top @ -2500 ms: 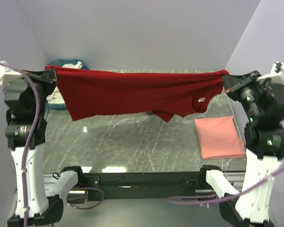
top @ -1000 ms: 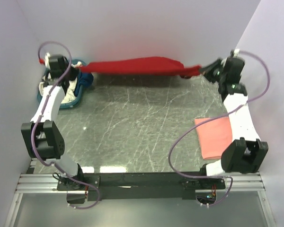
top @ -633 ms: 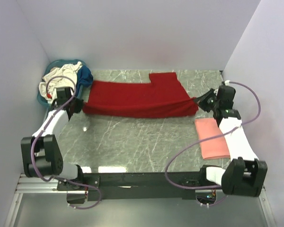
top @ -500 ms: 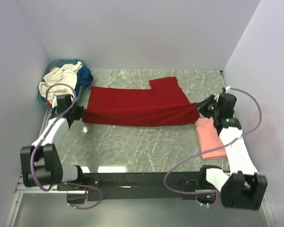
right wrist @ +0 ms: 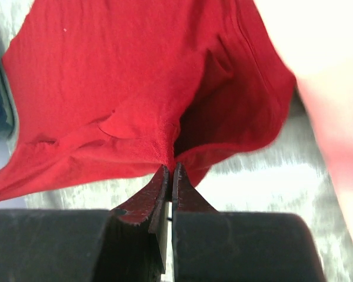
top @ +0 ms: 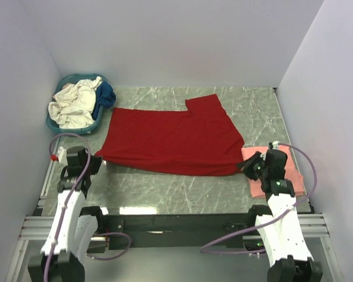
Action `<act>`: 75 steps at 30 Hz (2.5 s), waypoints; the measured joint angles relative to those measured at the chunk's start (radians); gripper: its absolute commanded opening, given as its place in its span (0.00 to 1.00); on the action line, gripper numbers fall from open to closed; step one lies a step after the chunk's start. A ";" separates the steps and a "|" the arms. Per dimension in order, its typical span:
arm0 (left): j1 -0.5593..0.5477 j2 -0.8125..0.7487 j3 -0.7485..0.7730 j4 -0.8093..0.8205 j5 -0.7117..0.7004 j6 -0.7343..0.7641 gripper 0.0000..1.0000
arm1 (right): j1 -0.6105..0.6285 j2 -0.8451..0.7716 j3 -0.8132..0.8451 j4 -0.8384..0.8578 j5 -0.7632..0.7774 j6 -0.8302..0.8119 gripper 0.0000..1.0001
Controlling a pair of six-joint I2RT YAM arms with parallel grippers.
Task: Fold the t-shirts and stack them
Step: Fold the tshirt
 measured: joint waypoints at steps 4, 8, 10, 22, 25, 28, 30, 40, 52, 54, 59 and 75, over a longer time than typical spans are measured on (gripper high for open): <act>-0.001 -0.175 -0.036 -0.124 -0.034 -0.043 0.35 | -0.001 -0.106 -0.011 -0.108 -0.001 0.023 0.26; -0.009 -0.291 -0.050 -0.227 -0.067 -0.117 0.52 | -0.001 -0.186 0.003 -0.220 0.012 0.051 0.68; -0.011 -0.312 -0.046 -0.263 -0.085 -0.134 0.60 | -0.002 -0.219 0.032 -0.274 0.020 0.054 0.78; -0.018 -0.048 0.074 -0.169 -0.090 -0.101 0.52 | 0.023 -0.020 0.150 -0.177 0.012 0.060 0.82; -0.046 0.073 0.074 -0.132 -0.090 -0.097 0.52 | 0.106 0.072 0.150 -0.122 0.048 0.075 0.82; -0.090 0.131 0.075 -0.107 -0.096 -0.093 0.51 | 0.252 0.133 0.151 -0.075 0.112 0.096 0.82; -0.124 0.145 0.077 -0.098 -0.115 -0.093 0.51 | 0.319 0.153 0.150 -0.058 0.137 0.111 0.82; -0.174 0.243 0.098 -0.067 -0.230 -0.098 0.49 | 0.370 0.093 0.006 -0.027 0.196 0.185 0.82; -0.175 0.680 0.432 -0.058 -0.288 -0.085 0.40 | 0.372 0.386 0.089 0.068 0.221 0.138 0.80; -0.174 0.721 0.449 -0.070 -0.297 -0.085 0.38 | 0.372 0.402 0.100 0.081 0.224 0.129 0.81; -0.175 0.817 0.473 -0.084 -0.304 -0.086 0.35 | 0.372 0.431 0.116 0.106 0.245 0.105 0.81; -0.177 0.869 0.479 -0.123 -0.304 -0.093 0.32 | 0.372 0.452 0.120 0.125 0.264 0.073 0.81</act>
